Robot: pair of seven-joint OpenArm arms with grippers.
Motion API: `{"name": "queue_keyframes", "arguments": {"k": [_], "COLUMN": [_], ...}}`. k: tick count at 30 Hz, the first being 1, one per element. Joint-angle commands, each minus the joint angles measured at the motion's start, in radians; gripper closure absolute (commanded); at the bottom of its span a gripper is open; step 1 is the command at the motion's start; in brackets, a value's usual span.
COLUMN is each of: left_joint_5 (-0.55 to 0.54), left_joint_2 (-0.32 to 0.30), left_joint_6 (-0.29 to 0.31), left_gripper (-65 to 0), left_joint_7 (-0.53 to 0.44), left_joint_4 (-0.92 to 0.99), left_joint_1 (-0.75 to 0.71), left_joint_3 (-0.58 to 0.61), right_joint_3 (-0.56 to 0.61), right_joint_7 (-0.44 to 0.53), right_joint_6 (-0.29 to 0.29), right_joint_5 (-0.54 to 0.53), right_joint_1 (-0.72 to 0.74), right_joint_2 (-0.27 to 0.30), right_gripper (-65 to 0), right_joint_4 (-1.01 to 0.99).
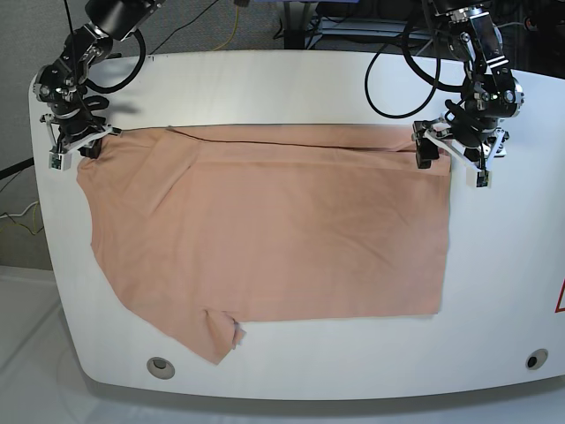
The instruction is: Fold the T-shirt properly
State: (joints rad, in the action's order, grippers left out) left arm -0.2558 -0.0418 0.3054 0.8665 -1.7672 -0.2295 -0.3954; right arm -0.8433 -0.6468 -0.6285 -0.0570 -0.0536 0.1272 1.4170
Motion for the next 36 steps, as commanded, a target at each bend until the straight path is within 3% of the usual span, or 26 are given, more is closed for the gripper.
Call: {"name": "queue_keyframes", "arguments": {"k": [1,18,25,28,34,36], "left_joint_5": [-0.009,-0.003,-0.006,-0.006,-0.006,-0.003], "left_joint_2": [-0.003,-0.003,-0.002,-0.002,0.000,0.000], "left_joint_6": [0.001,-0.002,-0.001,-0.001,-0.002,-0.002], "left_gripper": [-53.2,-53.2,-51.9,-41.8,-1.9,0.0], "left_joint_7": [-0.019,-0.023,-0.068,-0.071,-0.071,-0.068], "left_joint_4": [0.005,0.115,0.125,0.125,0.126,0.126], "left_joint_1": [0.009,0.011,0.006,0.006,0.011,0.011], "left_joint_3": [0.010,0.010,0.013,0.013,0.014,0.014], "right_joint_3": [0.000,0.000,0.000,0.000,0.000,0.000], "right_joint_7": [-0.020,-0.020,-0.021,-0.021,-0.021,-0.021], "right_joint_6": [-0.003,-0.003,-0.003,-0.003,-0.003,-0.003], "right_joint_5": [0.010,0.010,0.010,0.010,0.010,0.010], "right_joint_1": [0.001,0.001,-0.001,-0.001,-0.002,-0.002], "right_joint_2": [0.007,0.007,0.007,0.007,0.007,0.007], "right_gripper": [-6.3,-6.3,-6.3,-6.3,-6.3,-6.3], "right_joint_4": [0.005,0.005,0.005,0.005,0.006,0.006]}}
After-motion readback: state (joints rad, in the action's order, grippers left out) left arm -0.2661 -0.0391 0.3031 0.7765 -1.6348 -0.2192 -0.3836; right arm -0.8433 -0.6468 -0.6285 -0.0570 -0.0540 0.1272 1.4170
